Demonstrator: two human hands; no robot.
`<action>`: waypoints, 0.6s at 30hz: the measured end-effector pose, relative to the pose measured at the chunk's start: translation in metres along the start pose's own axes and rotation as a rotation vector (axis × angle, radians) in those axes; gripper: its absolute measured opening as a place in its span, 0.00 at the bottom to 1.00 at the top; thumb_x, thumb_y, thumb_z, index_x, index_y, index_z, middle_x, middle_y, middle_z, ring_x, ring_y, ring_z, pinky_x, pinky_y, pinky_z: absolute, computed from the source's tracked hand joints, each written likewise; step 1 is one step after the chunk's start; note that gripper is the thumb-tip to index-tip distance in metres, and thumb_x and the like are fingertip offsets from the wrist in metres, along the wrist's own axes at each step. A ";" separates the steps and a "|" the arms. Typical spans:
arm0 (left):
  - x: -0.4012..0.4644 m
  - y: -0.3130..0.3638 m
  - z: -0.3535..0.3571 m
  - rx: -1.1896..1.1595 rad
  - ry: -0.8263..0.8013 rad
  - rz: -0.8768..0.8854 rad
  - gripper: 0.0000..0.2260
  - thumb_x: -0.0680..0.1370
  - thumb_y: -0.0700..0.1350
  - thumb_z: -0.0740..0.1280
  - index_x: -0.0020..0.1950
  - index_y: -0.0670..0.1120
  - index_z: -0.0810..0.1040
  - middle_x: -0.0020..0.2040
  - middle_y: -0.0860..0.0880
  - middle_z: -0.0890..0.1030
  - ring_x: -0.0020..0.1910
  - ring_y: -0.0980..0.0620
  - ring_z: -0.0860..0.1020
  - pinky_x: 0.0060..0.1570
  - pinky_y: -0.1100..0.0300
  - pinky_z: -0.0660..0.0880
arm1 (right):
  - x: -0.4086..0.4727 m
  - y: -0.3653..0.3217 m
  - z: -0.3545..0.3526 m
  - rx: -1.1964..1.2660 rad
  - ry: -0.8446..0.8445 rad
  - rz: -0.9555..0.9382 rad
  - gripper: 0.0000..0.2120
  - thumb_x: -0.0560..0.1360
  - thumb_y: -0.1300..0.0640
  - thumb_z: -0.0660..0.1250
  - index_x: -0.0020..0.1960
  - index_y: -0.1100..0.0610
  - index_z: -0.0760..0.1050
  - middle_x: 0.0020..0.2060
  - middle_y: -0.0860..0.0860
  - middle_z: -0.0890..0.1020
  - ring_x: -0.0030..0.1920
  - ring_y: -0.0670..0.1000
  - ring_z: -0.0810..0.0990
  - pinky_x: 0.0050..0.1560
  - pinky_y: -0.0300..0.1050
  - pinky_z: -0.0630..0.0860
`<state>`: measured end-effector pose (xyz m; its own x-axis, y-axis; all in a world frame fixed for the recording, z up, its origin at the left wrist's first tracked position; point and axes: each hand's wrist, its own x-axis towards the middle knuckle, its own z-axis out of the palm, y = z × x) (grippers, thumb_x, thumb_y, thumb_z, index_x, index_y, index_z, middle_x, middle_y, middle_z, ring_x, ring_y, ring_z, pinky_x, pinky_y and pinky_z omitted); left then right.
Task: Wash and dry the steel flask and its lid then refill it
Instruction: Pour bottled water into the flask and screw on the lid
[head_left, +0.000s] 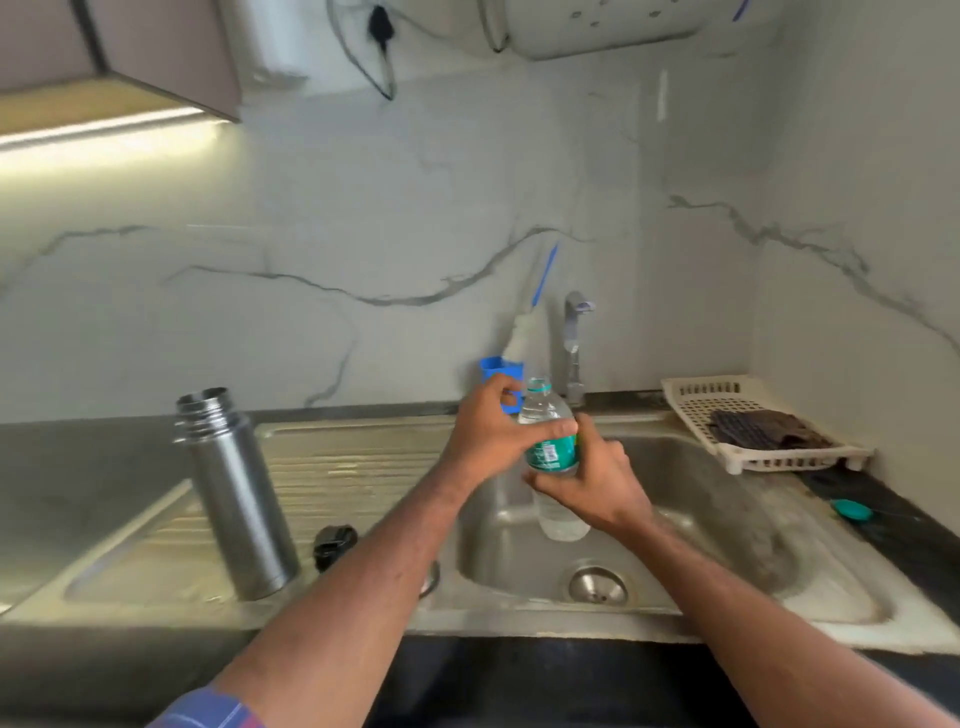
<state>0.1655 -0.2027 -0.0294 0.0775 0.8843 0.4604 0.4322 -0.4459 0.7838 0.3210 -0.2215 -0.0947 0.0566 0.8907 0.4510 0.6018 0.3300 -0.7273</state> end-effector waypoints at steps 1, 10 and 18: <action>-0.003 -0.001 -0.014 0.013 0.076 0.024 0.33 0.55 0.63 0.84 0.53 0.51 0.77 0.46 0.55 0.79 0.43 0.58 0.79 0.46 0.64 0.78 | 0.001 -0.006 0.008 -0.008 -0.010 -0.012 0.31 0.61 0.36 0.76 0.58 0.45 0.69 0.44 0.47 0.84 0.49 0.53 0.84 0.50 0.51 0.81; -0.063 0.005 -0.134 0.292 0.514 0.151 0.22 0.63 0.65 0.79 0.39 0.49 0.77 0.31 0.54 0.77 0.31 0.55 0.75 0.34 0.53 0.78 | 0.006 -0.074 0.056 0.003 -0.089 -0.192 0.31 0.64 0.40 0.80 0.59 0.50 0.70 0.45 0.47 0.83 0.47 0.52 0.82 0.47 0.51 0.80; -0.118 -0.021 -0.195 0.505 0.896 -0.026 0.34 0.61 0.64 0.81 0.56 0.49 0.70 0.53 0.52 0.73 0.48 0.52 0.74 0.41 0.57 0.73 | -0.002 -0.103 0.069 0.015 -0.114 -0.220 0.31 0.65 0.42 0.81 0.60 0.52 0.70 0.46 0.47 0.81 0.46 0.49 0.81 0.45 0.48 0.79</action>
<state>-0.0275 -0.3247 -0.0185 -0.5464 0.3726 0.7501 0.7677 -0.1352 0.6264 0.2033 -0.2360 -0.0564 -0.1650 0.8262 0.5387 0.5782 0.5235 -0.6258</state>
